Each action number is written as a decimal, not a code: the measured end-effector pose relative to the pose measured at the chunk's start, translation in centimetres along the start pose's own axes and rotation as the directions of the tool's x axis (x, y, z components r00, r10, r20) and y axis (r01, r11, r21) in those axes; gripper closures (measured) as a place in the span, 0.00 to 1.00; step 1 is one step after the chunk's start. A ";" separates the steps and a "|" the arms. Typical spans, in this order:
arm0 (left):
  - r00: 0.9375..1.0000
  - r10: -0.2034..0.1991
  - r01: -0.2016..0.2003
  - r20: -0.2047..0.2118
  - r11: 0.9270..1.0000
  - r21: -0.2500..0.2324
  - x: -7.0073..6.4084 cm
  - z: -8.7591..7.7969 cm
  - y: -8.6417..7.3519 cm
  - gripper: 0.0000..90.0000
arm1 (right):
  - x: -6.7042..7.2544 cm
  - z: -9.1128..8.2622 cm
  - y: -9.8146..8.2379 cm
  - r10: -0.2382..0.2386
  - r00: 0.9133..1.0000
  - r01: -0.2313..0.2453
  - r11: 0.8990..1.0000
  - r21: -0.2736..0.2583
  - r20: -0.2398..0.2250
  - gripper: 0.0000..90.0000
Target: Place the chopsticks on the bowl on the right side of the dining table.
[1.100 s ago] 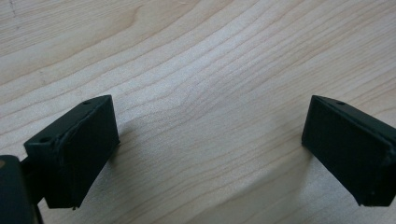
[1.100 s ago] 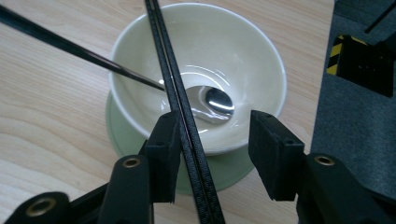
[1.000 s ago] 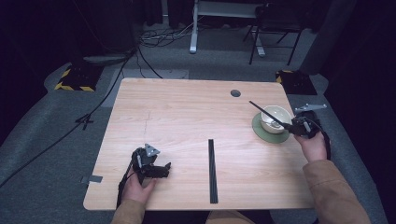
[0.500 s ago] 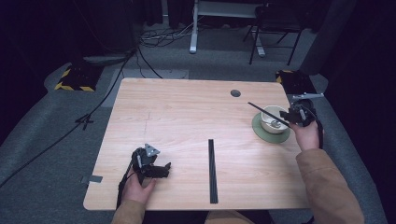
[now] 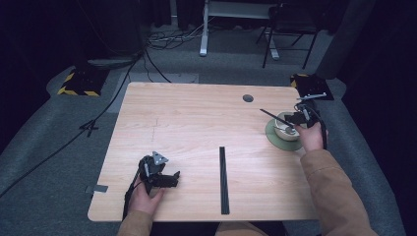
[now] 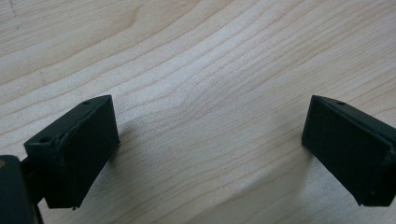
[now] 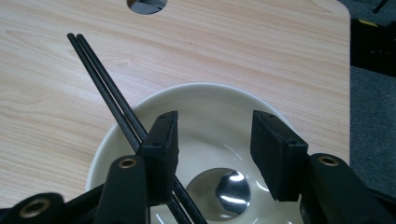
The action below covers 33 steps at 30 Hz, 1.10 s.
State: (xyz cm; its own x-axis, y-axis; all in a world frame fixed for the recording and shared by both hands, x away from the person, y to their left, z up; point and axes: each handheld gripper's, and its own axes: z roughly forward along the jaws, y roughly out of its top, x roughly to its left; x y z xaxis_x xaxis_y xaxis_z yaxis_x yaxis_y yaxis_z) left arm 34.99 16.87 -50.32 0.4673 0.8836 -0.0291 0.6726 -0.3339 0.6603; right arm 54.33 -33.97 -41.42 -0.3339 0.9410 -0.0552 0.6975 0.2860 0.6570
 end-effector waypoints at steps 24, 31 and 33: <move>1.000 -0.008 0.008 -0.007 1.000 -0.003 0.0 0.2 0.2 0.04 | -0.4 -5.3 -4.6 -0.094 0.995 0.094 0.995 -0.027 -0.031 0.49; 1.000 -0.008 0.008 -0.008 1.000 -0.004 0.0 0.2 0.2 0.04 | -1.0 -4.6 -4.9 -0.110 0.994 0.110 0.994 0.007 0.014 0.43; 1.000 -0.008 0.008 -0.007 1.000 -0.003 0.0 0.2 0.2 0.04 | -1.3 -4.4 -4.9 -0.106 0.994 0.106 0.994 0.012 0.036 0.42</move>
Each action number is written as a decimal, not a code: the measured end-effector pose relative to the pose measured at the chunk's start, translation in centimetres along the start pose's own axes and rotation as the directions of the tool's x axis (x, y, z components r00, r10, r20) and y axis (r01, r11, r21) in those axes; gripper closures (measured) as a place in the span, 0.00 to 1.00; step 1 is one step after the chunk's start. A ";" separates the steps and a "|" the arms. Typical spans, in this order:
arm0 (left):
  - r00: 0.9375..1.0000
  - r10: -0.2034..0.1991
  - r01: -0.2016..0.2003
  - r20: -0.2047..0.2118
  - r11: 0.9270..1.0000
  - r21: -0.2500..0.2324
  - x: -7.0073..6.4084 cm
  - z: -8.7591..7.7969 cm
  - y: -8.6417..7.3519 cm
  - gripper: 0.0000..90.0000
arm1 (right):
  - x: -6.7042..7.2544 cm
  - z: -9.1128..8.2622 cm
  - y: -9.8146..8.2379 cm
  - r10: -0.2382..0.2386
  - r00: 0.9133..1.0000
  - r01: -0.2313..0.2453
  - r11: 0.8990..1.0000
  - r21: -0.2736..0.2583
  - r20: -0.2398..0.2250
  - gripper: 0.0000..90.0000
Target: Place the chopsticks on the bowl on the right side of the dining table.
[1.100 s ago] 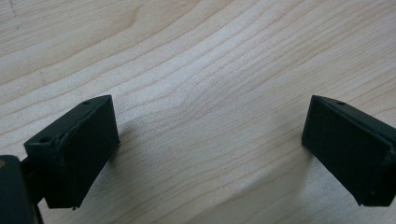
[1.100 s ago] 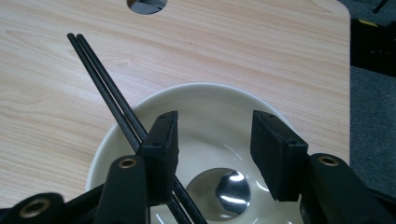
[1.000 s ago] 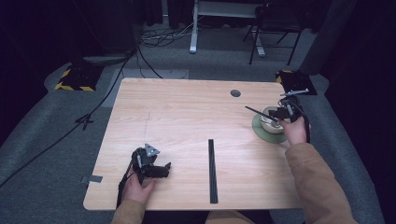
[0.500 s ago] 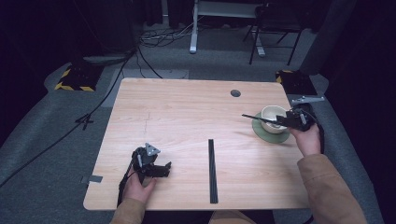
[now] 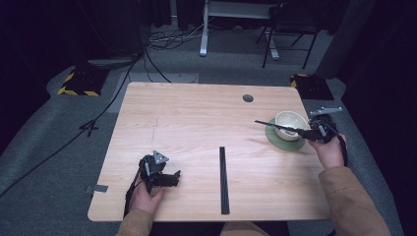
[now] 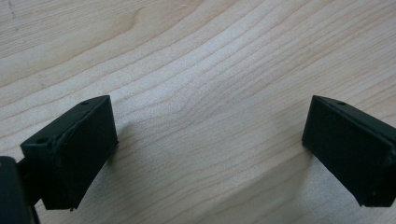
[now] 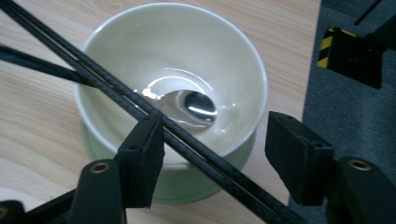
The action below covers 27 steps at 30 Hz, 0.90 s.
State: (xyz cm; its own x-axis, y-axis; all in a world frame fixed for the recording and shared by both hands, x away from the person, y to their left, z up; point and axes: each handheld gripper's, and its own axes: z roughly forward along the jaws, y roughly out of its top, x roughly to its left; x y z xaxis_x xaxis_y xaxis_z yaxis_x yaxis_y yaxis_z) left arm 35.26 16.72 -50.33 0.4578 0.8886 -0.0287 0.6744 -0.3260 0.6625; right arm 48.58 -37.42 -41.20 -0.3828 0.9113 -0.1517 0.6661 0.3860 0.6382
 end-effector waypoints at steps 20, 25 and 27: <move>1.000 0.001 -0.001 -0.006 1.000 0.000 0.0 -0.1 -0.1 0.04 | -3.5 0.7 0.7 0.105 0.992 -0.103 0.994 -0.023 0.073 0.42; 1.000 0.001 -0.001 -0.005 1.000 0.002 0.0 -0.1 -0.1 0.04 | -4.0 -0.6 0.4 0.138 0.989 -0.135 0.989 -0.065 0.051 0.42; 1.000 0.001 -0.001 -0.005 1.000 0.002 0.0 -0.1 -0.1 0.04 | -4.3 -1.5 0.2 0.166 0.986 -0.164 0.982 -0.099 0.018 0.42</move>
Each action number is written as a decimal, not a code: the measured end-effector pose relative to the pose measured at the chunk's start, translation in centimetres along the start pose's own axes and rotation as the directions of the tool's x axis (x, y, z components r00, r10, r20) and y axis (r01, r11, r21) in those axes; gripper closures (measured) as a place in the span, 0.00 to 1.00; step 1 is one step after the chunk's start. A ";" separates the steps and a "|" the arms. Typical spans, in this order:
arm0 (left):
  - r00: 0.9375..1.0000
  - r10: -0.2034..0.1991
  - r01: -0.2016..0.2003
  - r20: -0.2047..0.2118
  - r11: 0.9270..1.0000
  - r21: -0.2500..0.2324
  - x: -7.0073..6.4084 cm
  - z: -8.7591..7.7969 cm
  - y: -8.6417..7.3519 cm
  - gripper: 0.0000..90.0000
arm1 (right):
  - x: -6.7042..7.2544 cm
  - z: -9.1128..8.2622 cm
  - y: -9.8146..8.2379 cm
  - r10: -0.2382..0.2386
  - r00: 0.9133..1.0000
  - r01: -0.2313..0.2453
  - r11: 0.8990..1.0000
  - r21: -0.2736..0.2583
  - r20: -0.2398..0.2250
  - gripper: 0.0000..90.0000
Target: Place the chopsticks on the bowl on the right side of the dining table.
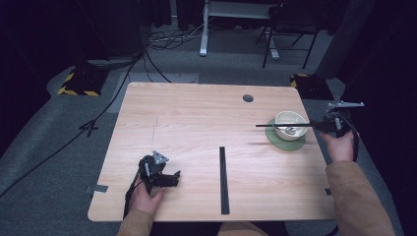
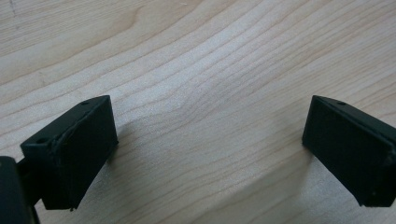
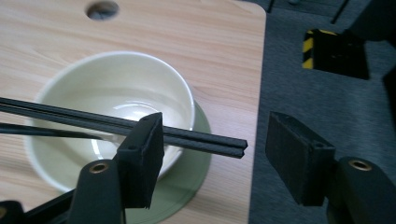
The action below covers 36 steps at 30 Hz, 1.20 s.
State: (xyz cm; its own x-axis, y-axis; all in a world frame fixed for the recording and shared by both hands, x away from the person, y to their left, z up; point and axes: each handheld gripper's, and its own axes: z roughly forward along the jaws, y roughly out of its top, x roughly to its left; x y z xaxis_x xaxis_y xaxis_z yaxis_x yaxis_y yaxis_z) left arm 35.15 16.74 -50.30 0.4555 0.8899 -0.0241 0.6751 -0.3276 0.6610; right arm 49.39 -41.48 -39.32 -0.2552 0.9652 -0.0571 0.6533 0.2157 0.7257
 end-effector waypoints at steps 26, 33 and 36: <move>1.000 0.015 -0.015 0.019 1.000 0.001 0.7 -0.5 -0.4 0.05 | 4.8 -8.7 -1.6 -0.095 0.952 0.043 0.983 -0.181 -0.291 0.40; 1.000 0.017 -0.016 0.025 1.000 -0.004 1.5 -1.0 -1.1 0.05 | 6.6 -9.3 -2.5 -0.125 0.941 0.067 0.980 -0.188 -0.315 0.38; 0.999 0.031 -0.031 0.027 1.000 0.004 1.7 -1.2 -1.2 0.05 | 7.3 -9.5 -2.9 -0.131 0.932 0.066 0.978 -0.197 -0.337 0.38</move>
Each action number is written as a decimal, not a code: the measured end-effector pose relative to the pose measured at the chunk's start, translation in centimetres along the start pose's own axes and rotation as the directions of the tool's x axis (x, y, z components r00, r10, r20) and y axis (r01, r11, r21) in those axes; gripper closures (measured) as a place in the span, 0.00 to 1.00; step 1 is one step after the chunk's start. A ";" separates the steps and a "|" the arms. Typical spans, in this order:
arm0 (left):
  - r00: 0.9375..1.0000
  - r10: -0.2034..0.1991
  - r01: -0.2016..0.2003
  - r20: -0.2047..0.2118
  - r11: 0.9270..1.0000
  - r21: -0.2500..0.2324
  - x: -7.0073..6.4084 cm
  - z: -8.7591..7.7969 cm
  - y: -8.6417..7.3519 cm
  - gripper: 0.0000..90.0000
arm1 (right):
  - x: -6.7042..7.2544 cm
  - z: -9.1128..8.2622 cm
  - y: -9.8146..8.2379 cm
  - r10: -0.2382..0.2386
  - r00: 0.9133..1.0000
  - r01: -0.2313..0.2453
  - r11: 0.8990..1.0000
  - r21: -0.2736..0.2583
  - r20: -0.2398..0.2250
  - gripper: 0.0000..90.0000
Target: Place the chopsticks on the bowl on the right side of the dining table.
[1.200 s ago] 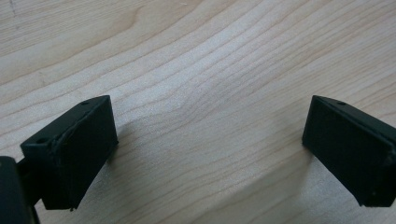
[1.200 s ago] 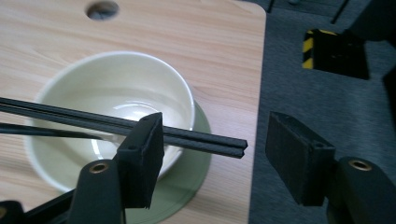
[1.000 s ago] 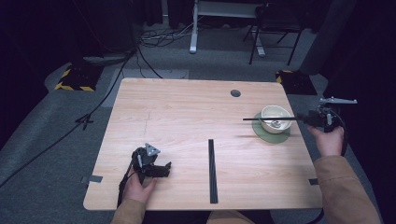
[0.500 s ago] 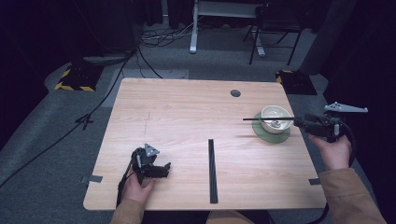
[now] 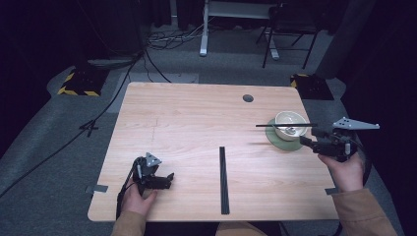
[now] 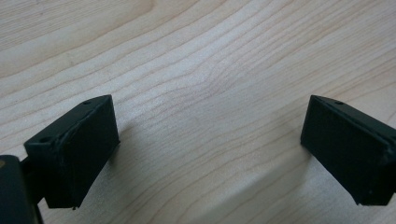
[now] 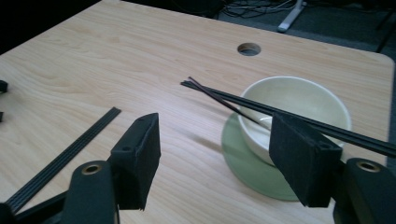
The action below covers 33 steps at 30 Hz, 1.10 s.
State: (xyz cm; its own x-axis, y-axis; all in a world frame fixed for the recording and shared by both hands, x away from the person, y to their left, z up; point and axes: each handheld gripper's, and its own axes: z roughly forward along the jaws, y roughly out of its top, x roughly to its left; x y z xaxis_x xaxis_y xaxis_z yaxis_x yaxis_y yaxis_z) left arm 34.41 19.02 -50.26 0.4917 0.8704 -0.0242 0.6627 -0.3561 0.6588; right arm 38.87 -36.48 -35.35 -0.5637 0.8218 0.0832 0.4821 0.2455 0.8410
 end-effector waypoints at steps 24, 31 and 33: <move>1.000 0.004 -0.004 0.004 1.000 -0.002 0.0 -0.2 -0.3 0.05 | 4.7 2.7 -5.3 0.026 0.981 -0.025 1.000 0.010 -0.193 0.38; 1.000 0.005 -0.004 0.005 1.000 -0.002 0.0 -0.2 -0.3 0.05 | 5.4 4.2 -7.2 0.004 0.982 0.012 0.996 0.086 -0.187 0.37; 1.000 0.005 -0.005 0.003 1.000 -0.002 0.0 -0.2 -0.3 0.05 | 5.7 4.7 -7.7 -0.006 0.985 0.024 0.995 0.101 -0.174 0.37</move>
State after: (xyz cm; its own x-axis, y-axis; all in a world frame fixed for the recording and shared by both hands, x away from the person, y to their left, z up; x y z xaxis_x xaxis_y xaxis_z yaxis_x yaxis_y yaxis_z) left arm 34.10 19.21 -50.29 0.4967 0.8676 -0.0237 0.6594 -0.3594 0.6603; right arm 35.06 -31.29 -43.84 -0.6745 0.7184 0.1699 0.5338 0.3157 0.7845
